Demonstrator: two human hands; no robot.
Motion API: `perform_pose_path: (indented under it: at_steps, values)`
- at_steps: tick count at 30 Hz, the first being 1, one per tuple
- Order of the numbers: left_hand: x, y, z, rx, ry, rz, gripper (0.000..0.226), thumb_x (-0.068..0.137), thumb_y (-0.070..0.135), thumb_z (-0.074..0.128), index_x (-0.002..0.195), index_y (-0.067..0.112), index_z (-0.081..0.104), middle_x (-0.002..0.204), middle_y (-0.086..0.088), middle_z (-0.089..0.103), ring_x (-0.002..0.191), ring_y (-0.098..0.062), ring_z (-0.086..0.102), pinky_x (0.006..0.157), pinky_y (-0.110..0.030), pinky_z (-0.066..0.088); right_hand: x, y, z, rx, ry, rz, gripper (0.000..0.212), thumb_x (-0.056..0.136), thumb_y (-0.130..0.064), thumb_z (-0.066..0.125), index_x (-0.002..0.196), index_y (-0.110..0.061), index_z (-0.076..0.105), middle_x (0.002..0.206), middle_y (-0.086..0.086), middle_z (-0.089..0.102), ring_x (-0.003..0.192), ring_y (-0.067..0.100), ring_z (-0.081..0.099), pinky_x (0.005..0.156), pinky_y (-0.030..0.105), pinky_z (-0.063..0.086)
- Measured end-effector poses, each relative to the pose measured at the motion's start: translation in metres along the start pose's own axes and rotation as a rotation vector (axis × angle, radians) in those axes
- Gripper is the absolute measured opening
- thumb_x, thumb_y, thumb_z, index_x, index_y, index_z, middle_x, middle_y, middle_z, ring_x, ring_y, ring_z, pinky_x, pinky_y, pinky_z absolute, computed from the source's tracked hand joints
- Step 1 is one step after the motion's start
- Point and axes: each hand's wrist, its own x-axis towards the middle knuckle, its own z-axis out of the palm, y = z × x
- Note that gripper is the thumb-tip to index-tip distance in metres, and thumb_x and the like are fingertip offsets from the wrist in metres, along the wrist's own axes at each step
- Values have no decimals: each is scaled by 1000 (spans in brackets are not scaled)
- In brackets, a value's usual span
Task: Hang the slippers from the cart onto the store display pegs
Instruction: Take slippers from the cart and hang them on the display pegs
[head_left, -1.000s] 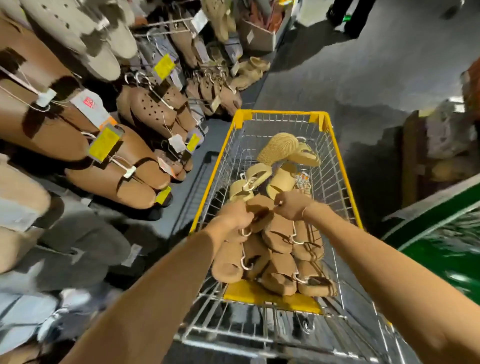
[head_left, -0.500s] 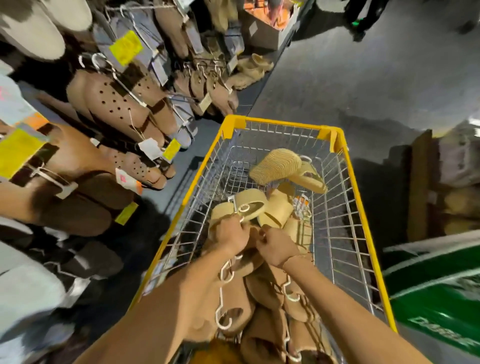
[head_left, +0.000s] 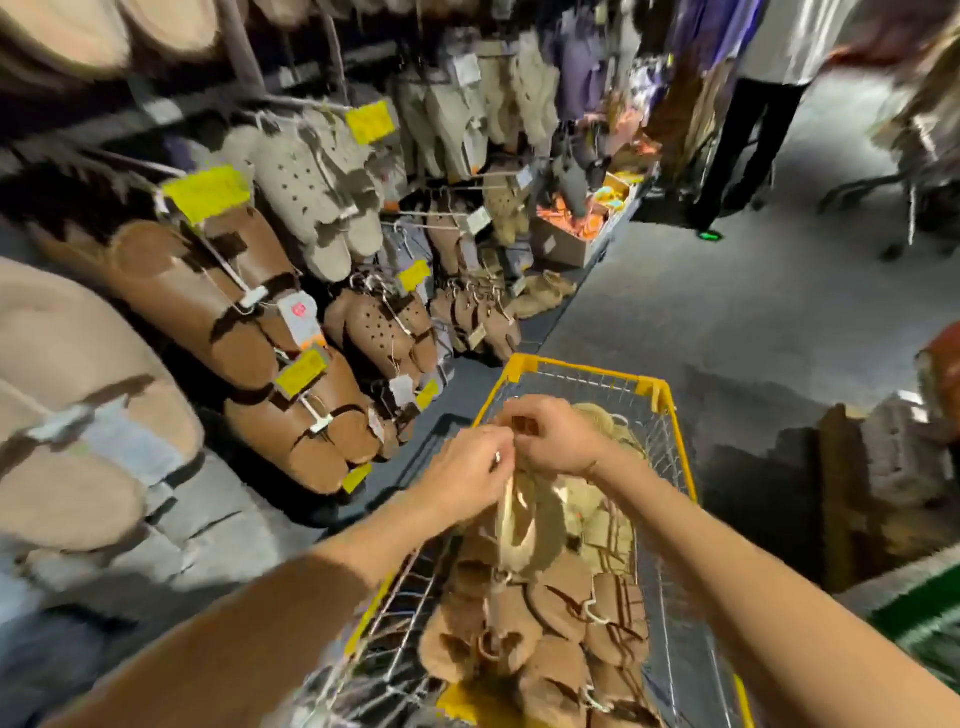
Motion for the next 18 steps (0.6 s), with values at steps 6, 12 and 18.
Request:
perform_pose_path:
  at_steps: [6,12,18]
  values:
    - [-85,32,-140,23,90,117,21,100,18,53,80,15,54,80,5,53,74,-10,48,66,-27,32,-20,-142,-53,-25,-141,-130,5,87,-20,72,88,-20,78,76,0,71,65,4,54,67,25,46]
    - [-196,60,-299,1,301,57,7,102,17,51,108,21,51,80,9,58,72,-4,56,63,-24,43,-38,-318,-72,64,-95,-329,21,92,-33,69,83,-16,77,61,-8,59,57,0,47,59,21,39]
    - [-309,72,-440,152,640,-151,19,101,36,56,89,24,66,80,8,65,76,-6,62,72,-33,51,-52,-494,-65,260,112,-545,30,94,-40,65,81,-16,77,72,0,71,63,6,57,62,25,45]
